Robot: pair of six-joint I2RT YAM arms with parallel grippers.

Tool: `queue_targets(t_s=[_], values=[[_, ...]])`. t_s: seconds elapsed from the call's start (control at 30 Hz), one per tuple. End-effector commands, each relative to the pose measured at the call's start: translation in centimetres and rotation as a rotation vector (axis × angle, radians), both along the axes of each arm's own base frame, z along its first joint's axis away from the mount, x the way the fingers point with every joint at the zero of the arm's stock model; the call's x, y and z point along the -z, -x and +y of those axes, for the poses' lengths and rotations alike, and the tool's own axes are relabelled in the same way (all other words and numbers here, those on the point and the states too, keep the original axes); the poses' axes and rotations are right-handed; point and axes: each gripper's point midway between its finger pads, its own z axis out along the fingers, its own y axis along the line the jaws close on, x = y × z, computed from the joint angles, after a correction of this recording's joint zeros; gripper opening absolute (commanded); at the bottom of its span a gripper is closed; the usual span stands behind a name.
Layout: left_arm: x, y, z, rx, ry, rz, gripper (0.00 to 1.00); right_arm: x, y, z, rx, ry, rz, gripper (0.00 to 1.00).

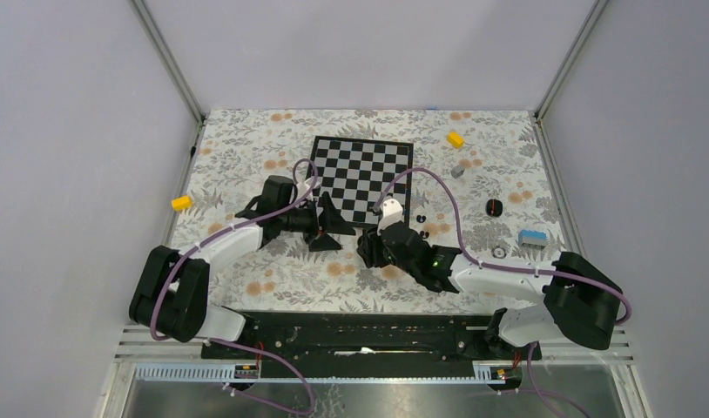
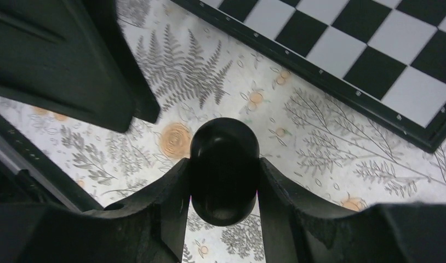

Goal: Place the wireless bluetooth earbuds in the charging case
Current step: Pick up the charging case from the center of the board, then pass from the right arm to the left

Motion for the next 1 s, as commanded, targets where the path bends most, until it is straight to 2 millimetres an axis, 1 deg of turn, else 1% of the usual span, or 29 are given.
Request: queue_targets(t_s=[0.0,0.1,0.2,0.5,0.77,0.83,0.97], values=[[-1.3,-0.7,-1.3,0.010,0.087,-0.065,0.85,-3.3,-0.6,2.0,-0.057,-0.106,-0.086,0.37],[-0.9,-0.6,-1.9,0.018,0.092,-0.073,0.80,-3.6,-0.4,2.5,-0.076,-0.122,-0.082,0.37],[0.0,0.1,-2.2,0.036,0.077,-0.058,0.75,-4.1,-0.3,2.6,-0.079,-0.144,-0.083,0.37],[1.1,1.3,-3.4,0.110,0.066,-0.053,0.73,-4.2,-0.1,2.8,-0.085,-0.158,-0.073,0.37],[0.8,1.4,-4.2,0.135,0.073,-0.073,0.52,-3.9,-0.1,2.7,-0.084,-0.147,-0.068,0.37],[0.7,1.4,-4.2,0.138,0.075,-0.075,0.44,-3.9,-0.1,2.7,-0.082,-0.145,-0.066,0.37],[0.6,1.4,-4.3,0.136,0.076,-0.079,0.26,-3.8,-0.2,2.6,-0.073,-0.140,-0.063,0.38]])
